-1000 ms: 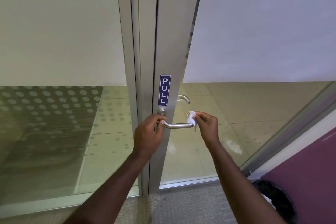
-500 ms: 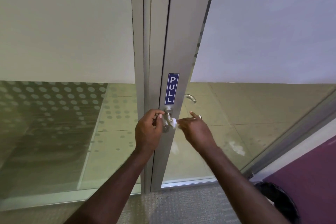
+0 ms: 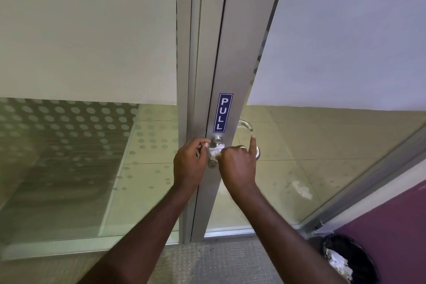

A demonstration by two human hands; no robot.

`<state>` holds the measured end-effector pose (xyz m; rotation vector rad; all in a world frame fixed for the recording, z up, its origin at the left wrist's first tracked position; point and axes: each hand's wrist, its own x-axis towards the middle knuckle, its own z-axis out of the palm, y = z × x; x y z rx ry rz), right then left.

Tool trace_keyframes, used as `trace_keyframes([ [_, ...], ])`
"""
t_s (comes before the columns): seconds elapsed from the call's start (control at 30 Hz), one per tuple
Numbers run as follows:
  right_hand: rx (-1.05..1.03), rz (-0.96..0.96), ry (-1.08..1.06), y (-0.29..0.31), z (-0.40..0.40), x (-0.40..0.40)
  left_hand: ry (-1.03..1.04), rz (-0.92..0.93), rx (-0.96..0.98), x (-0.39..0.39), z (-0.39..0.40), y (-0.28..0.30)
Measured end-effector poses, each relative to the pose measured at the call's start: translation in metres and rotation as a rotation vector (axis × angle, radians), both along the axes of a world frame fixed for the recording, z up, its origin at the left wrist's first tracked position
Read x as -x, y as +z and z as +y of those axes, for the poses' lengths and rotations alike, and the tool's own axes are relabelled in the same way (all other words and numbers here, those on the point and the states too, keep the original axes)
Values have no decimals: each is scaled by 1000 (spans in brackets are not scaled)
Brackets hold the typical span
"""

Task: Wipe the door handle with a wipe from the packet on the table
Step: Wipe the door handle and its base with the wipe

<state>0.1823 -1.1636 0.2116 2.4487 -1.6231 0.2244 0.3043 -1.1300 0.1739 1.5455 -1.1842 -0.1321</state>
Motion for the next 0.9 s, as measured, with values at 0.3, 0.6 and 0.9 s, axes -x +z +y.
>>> trace_keyframes([
  [0.3,-24,-173,-91,-4,-16,-26,2,4,-48,-1,9,-16],
  [0.6,-3,-175,-56,-7,-22,-28,-22,-15,-39,5,14,-27],
  [0.9,7,25,-23,-8,-15,-32,1,8,-36,9,20,-27],
])
